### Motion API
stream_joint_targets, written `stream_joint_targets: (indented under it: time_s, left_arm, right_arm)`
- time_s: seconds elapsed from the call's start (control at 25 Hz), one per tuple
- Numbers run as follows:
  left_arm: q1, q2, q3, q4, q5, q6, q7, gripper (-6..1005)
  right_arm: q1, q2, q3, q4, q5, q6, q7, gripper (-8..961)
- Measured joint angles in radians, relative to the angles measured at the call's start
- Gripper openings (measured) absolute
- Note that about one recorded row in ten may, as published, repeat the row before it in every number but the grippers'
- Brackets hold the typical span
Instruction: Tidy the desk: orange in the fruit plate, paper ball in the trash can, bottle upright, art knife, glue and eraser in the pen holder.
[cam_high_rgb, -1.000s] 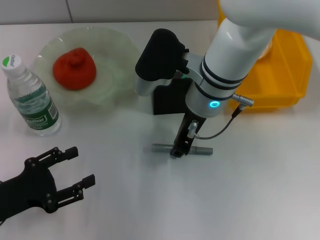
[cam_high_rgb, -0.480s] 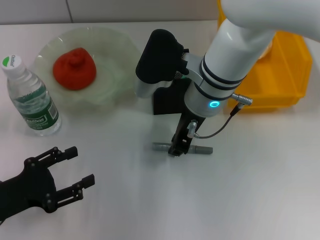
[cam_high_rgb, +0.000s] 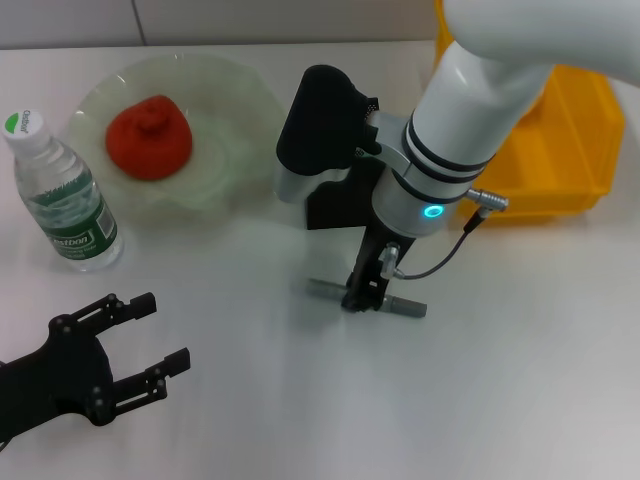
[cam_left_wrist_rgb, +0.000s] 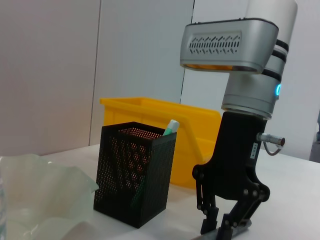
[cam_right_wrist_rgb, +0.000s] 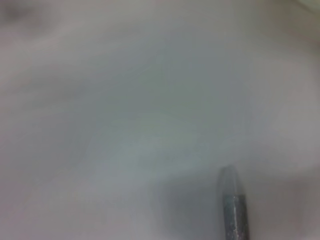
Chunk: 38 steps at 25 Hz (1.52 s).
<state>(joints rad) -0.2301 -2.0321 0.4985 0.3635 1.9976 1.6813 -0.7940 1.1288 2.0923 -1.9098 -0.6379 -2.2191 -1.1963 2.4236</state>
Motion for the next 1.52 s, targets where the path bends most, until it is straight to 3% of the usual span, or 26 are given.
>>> stream_joint_targets:
  time_s: [0.56,0.8,0.88,0.96,1.0,1.12,1.16,1.24,1.36,1.4,1.48,1.52]
  left_arm:
    - [0.0,0.0,0.0,0.0,-0.003,0.005,-0.001,763]
    - [0.0,0.0,0.0,0.0,-0.004,0.005,-0.002,763]
    - [0.0,0.001,0.0,0.0,-0.005,0.005,-0.003,762]
    - [0.0,0.003,0.0,0.0,-0.005,0.006,-0.005,762]
    - [0.0,0.003,0.0,0.0,-0.005,0.006,-0.005,762]
    - [-0.002,0.005,0.0,0.0,-0.005,0.006,-0.006,762]
    - [-0.002,0.005,0.0,0.0,-0.005,0.006,-0.006,762]
    - [-0.007,0.006,0.0,0.0,-0.005,0.006,-0.007,762]
    - [-0.012,0.008,0.0,0.0,-0.005,0.007,-0.008,762]
    - [-0.016,0.009,0.0,0.0,-0.005,0.008,-0.008,762]
    - [-0.019,0.009,0.0,0.0,-0.005,0.008,-0.008,762]
    - [-0.021,0.01,0.0,0.0,-0.005,0.009,-0.008,762]
  right_arm:
    - [-0.01,0.0,0.008,-0.013,-0.002,0.0,-0.016,160]
    - [-0.067,-0.008,0.031,-0.102,-0.002,-0.014,-0.019,145]
    - [-0.096,-0.01,0.081,-0.142,-0.003,-0.031,-0.037,142]
    - [-0.139,-0.011,0.197,-0.185,-0.003,-0.075,-0.088,140]
    - [-0.139,-0.011,0.197,-0.185,-0.003,-0.075,-0.088,140]
    - [-0.191,-0.011,0.374,-0.215,0.021,-0.137,-0.181,139]
    - [-0.191,-0.011,0.374,-0.215,0.021,-0.137,-0.181,139]
    - [-0.239,-0.011,0.492,-0.22,0.101,-0.188,-0.27,139]
    - [-0.272,-0.012,0.56,-0.217,0.151,-0.219,-0.325,138]
    - [-0.309,-0.013,0.647,-0.201,0.203,-0.258,-0.397,137]
    - [-0.32,-0.013,0.678,-0.191,0.224,-0.274,-0.422,138]
    - [-0.353,-0.015,0.781,-0.147,0.286,-0.322,-0.501,138]
